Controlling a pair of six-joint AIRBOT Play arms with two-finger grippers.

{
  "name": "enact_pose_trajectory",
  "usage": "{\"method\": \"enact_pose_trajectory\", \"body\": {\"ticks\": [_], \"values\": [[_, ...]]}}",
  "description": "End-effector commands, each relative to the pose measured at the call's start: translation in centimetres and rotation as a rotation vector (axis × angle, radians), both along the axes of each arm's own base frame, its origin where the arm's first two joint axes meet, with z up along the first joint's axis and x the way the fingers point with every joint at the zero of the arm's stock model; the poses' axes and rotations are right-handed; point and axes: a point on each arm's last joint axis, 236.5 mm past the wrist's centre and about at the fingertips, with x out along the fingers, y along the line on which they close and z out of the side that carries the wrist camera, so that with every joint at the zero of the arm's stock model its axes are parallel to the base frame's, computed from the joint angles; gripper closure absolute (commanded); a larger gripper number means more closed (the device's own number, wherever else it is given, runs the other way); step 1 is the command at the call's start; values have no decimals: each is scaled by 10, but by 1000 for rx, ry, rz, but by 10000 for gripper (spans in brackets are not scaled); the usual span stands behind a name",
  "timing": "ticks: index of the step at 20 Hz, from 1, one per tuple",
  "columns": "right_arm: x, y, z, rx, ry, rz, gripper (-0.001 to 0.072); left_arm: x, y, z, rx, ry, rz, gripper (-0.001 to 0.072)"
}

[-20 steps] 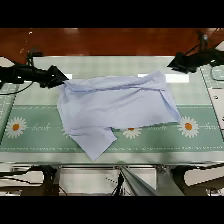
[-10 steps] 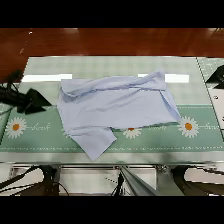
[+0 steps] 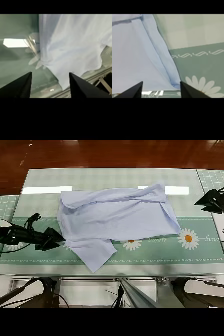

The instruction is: Fold the shirts.

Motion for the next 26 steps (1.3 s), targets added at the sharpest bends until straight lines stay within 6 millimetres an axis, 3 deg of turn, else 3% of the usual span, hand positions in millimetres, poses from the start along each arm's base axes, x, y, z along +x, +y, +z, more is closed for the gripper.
{"method": "enact_pose_trajectory", "body": {"ticks": [1,5,6,7,8,11,12,15,17,22,26], "values": [[3,3,0,15,-21,3,161,19,-11,-14,8,-50,65,139],[4,4,1,21,-23,3,161,45,-41,-24,-8,-91,97,170],[4,5,1,22,-22,3,161,43,-48,-28,-10,-82,81,286],[3,4,0,21,-19,5,161,39,-54,-31,-12,-68,59,549],[1,1,-2,4,-9,8,160,36,-57,-33,-13,-59,45,679],[-15,-15,-18,-50,48,0,135,32,-60,-31,-30,-47,31,681],[-24,-14,-27,-14,72,-15,99,30,-61,-29,-38,-49,17,681],[-59,-6,-62,81,159,-51,99,27,-62,-28,-50,-47,2,681],[-68,-2,-79,90,178,-57,99,27,-62,-27,-51,-47,2,680],[-67,8,-102,109,185,-68,99,27,-62,-27,-51,-46,2,681],[-60,36,-121,139,218,19,99,27,-62,-27,-51,-46,3,681]]}}
